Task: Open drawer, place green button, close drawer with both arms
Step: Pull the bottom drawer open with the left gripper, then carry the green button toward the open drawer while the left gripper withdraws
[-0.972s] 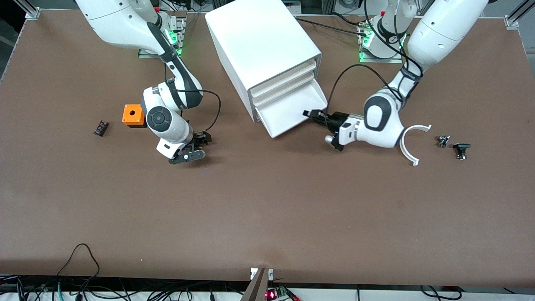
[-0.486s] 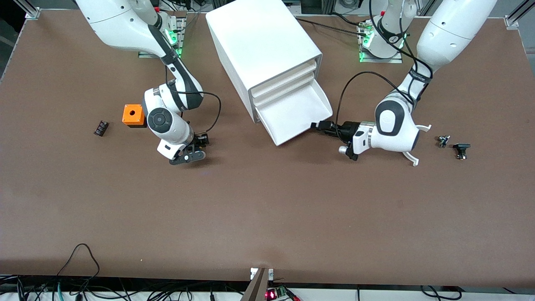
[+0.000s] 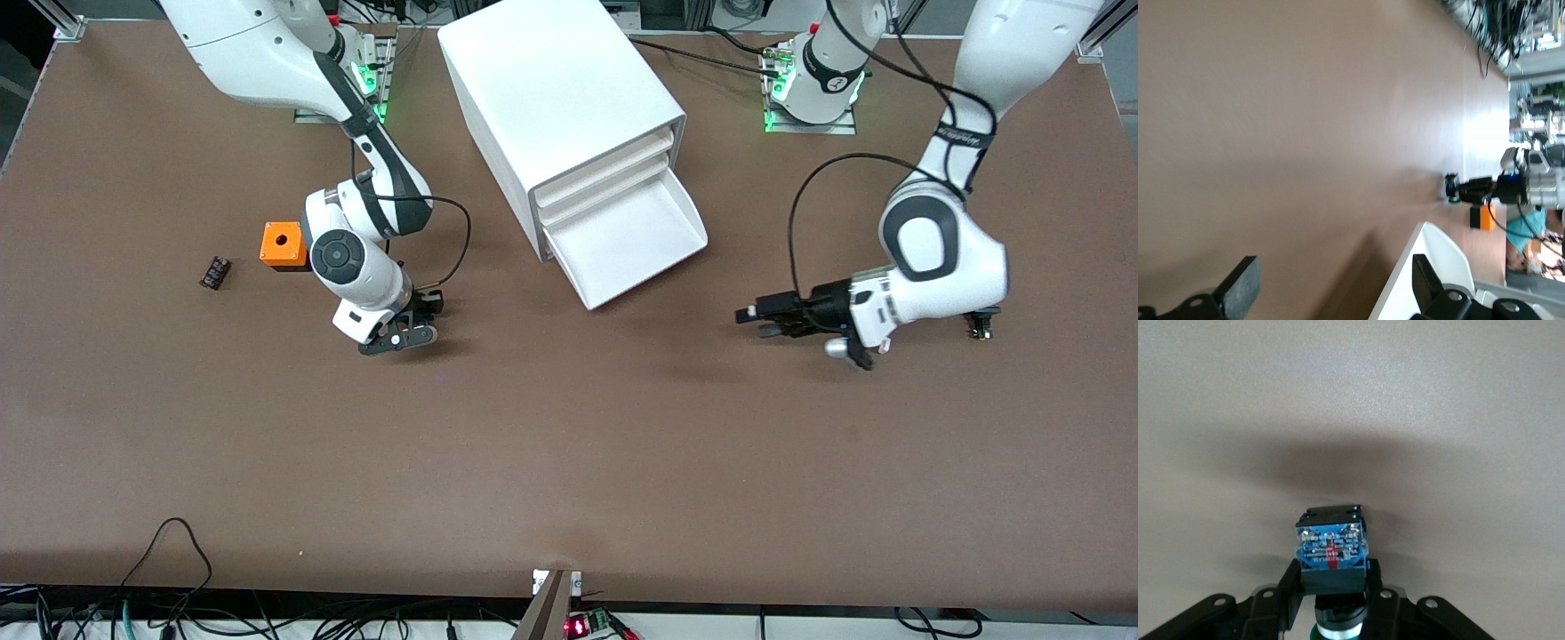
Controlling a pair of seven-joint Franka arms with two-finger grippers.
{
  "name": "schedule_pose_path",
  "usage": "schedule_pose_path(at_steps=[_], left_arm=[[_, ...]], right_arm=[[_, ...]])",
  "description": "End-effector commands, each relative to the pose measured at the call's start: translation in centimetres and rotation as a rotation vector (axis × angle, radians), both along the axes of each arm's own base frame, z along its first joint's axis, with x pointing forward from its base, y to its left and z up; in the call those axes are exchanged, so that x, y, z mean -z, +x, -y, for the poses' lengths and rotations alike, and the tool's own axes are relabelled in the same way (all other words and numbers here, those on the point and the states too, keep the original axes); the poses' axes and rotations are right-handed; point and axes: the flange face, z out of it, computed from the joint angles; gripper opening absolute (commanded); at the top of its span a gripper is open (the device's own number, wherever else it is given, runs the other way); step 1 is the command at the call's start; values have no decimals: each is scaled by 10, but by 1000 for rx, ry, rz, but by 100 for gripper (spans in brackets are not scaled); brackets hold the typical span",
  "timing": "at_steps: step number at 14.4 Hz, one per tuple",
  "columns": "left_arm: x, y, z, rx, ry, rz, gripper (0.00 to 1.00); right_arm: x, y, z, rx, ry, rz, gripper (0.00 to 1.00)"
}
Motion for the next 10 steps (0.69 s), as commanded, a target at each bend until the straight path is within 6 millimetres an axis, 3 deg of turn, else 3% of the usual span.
schedule_pose_path(at_steps=[1, 3, 5, 8, 10], left_arm=[[-51, -4, -30, 30, 124, 93, 100], [-95, -4, -59, 120, 254, 162, 100], [-146, 4, -93, 180, 334, 193, 100], [-222, 6, -118, 203, 477, 132, 100], [-267, 2, -124, 185, 569, 63, 100]], right_arm=[[-3, 3, -3, 14, 9, 8, 30], [-15, 9, -5, -2, 18, 30, 29], [-40, 20, -10, -18, 17, 38, 29], [-99, 51, -25, -77, 32, 43, 29], [-143, 67, -46, -139, 68, 86, 29]])
